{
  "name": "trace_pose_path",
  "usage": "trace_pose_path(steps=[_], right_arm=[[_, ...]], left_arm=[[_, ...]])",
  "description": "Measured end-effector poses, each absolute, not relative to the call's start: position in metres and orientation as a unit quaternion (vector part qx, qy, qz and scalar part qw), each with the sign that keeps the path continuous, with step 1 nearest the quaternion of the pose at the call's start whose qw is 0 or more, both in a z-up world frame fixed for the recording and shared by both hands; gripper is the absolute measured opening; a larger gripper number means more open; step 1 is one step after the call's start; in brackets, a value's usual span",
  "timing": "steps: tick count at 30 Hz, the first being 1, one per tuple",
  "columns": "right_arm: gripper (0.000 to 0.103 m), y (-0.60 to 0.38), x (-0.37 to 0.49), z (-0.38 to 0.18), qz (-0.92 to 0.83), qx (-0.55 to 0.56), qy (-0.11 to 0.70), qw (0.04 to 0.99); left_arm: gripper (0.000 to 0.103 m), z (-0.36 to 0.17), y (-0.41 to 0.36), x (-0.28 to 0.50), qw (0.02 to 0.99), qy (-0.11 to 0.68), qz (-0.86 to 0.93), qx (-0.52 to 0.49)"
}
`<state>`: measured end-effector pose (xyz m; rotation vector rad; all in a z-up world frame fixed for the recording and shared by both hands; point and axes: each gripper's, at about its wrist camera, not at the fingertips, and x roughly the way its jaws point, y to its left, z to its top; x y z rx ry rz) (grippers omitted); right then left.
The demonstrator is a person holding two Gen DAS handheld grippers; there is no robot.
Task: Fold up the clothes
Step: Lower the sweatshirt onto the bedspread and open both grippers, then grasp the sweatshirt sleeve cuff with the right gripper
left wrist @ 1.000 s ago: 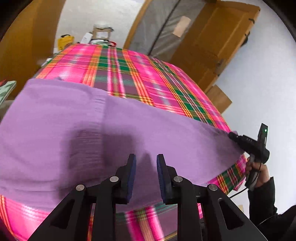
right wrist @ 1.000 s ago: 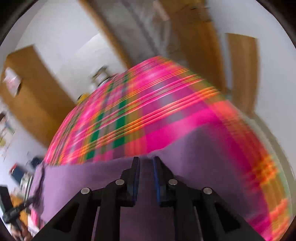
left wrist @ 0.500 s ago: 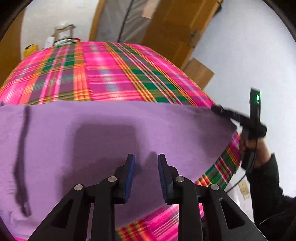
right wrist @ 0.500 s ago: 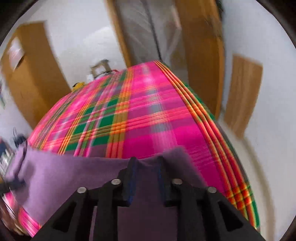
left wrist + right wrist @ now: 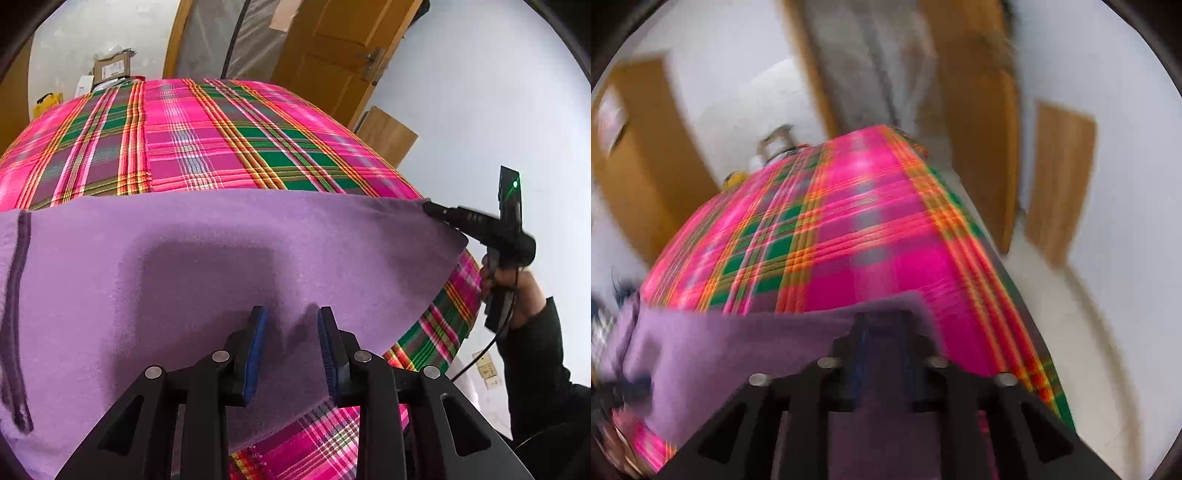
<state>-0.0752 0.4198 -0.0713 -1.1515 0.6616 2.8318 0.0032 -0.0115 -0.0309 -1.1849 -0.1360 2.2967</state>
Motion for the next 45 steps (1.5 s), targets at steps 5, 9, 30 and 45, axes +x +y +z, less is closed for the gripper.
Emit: trace_pose_path(steps=[5, 9, 30, 45], right_arm=[[0.008, 0.418, -0.060, -0.063, 0.910, -0.361, 0.204, 0.020], [0.011, 0.426, -0.040, -0.060, 0.909, -0.347, 0.231, 0.022], [0.041, 0.456, 0.028, -0.085, 0.890, -0.307, 0.338, -0.005], [0.045, 0.439, 0.021, -0.086, 0.892, -0.312, 0.324, -0.031]], left_arm=[[0.030, -0.033, -0.011, 0.008, 0.268, -0.051, 0.862, -0.427], [0.039, -0.032, -0.007, 0.012, 0.271, -0.042, 0.866, -0.417], [0.068, -0.031, 0.007, 0.018, 0.280, -0.033, 0.868, -0.409], [0.072, -0.032, 0.009, 0.014, 0.283, -0.039, 0.866, -0.411]])
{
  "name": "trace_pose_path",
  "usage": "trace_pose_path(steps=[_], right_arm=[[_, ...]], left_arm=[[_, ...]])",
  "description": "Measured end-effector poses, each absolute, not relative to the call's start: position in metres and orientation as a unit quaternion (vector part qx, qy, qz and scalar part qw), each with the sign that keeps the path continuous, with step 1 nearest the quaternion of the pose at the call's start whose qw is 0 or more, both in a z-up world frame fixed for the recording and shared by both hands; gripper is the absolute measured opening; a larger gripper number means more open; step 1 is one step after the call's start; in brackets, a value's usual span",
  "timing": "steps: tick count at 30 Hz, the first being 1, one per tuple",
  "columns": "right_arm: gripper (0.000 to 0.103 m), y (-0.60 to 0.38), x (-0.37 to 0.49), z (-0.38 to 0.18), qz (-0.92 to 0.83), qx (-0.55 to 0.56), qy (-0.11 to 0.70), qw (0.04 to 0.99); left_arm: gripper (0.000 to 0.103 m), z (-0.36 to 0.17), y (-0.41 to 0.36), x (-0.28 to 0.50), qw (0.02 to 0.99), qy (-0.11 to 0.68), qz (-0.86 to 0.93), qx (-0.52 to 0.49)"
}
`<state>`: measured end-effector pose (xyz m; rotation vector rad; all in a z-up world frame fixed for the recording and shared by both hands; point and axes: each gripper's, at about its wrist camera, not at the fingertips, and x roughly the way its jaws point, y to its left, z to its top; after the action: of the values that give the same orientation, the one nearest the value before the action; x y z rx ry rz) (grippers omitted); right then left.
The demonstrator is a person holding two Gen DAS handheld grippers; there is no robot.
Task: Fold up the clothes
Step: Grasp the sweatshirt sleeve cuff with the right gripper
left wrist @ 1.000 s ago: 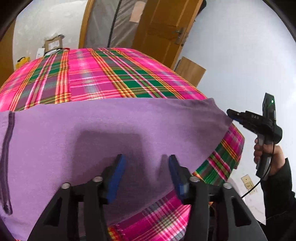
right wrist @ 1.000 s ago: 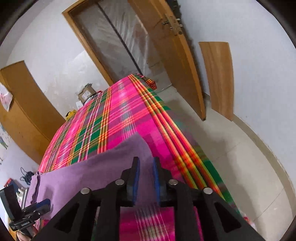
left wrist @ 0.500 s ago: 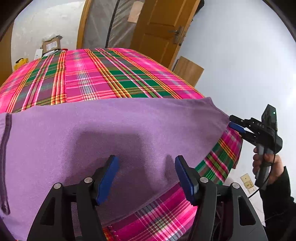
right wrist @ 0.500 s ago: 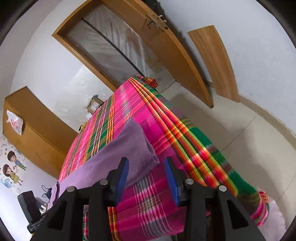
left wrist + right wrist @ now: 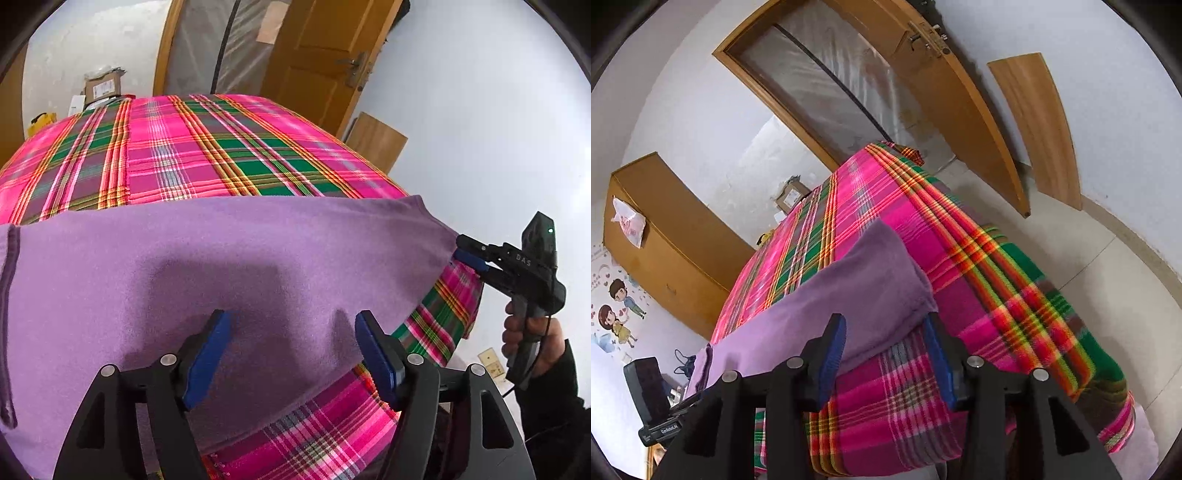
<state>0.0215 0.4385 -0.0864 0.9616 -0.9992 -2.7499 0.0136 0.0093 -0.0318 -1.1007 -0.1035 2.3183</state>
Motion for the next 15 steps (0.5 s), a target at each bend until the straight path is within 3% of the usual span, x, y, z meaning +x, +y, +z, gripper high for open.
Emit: trace_pose_path(steps=[10, 15], right_arm=[[0.045, 0.4370, 0.0107, -0.0888, -0.895, 0.274, -0.348, 0.047], [0.042, 0.4374, 0.0131, -0.0892, -0.903, 0.253, -0.348, 0.004]], left_arm=[[0.072, -0.0326, 0.0061, 0.0139, 0.291, -0.048, 0.864, -0.407], [0.073, -0.0328, 0.0046, 0.0131, 0.294, -0.050, 0.863, -0.407]])
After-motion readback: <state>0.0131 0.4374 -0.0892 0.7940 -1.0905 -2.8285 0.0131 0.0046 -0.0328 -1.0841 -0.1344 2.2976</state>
